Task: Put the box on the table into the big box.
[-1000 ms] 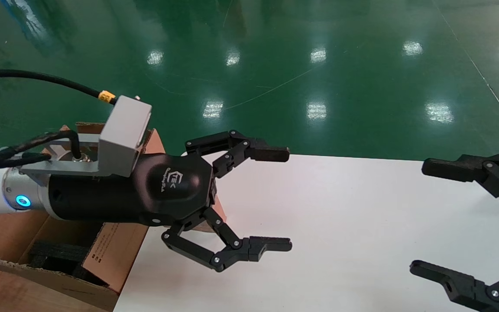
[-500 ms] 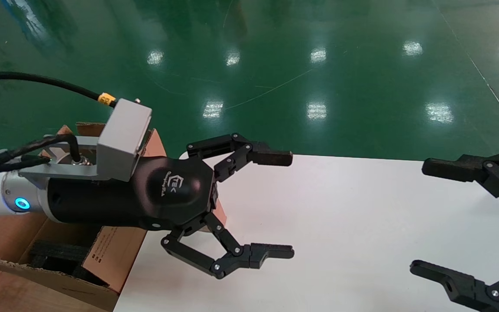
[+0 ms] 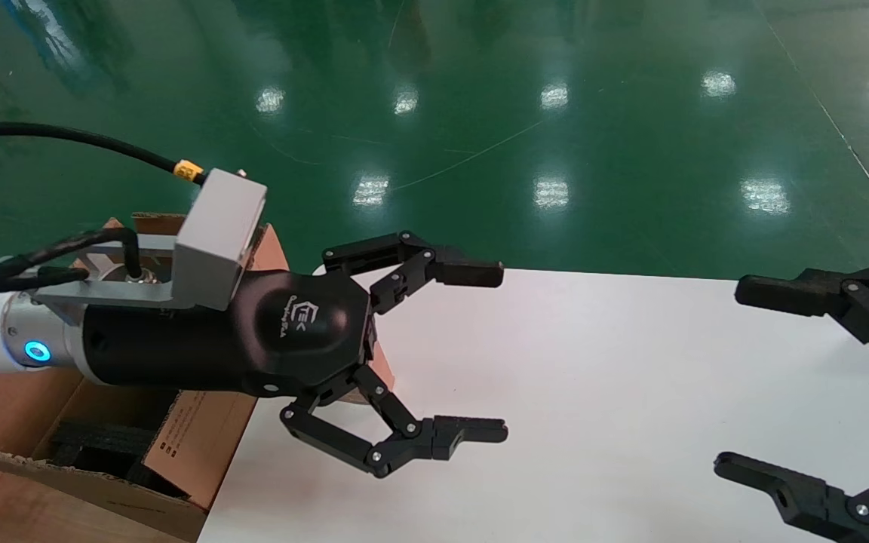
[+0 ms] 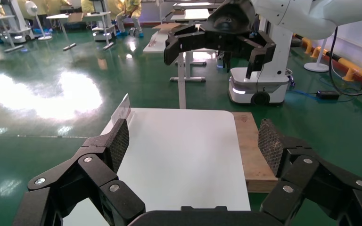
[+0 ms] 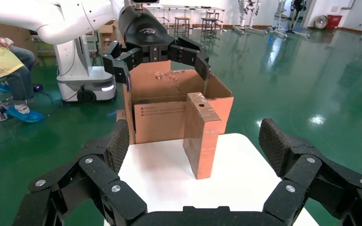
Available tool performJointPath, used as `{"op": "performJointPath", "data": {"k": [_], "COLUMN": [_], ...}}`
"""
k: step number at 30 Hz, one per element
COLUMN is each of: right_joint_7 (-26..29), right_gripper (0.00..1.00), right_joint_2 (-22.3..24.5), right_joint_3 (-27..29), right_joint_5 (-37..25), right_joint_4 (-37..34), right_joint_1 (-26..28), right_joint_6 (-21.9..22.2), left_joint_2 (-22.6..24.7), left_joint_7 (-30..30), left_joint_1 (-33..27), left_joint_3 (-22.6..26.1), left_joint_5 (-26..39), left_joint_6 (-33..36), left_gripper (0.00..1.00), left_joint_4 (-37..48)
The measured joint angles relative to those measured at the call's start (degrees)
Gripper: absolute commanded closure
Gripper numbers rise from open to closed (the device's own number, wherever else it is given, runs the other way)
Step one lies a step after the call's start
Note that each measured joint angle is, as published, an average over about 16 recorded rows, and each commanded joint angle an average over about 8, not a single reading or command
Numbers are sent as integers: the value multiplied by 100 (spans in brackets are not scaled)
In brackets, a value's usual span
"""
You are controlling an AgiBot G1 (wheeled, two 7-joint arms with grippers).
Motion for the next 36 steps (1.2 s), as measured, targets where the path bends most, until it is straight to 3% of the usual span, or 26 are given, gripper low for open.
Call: {"op": "performJointPath", "data": {"k": [36], "right_joint_7": [-4], "right_gripper": [0], "right_joint_2": [1], "right_joint_3": [-5], "right_joint_5": [4], "right_joint_4": [-7], "right_joint_1": [2], "right_joint_6": [0], "left_joint_2": [-132], "left_joint_7": [-220], "left_joint_1": [-114], "left_joint_3": [72], "left_joint_5": [228], "left_joint_6": [-121], "left_gripper": [0], "left_joint_4": [-141]}}
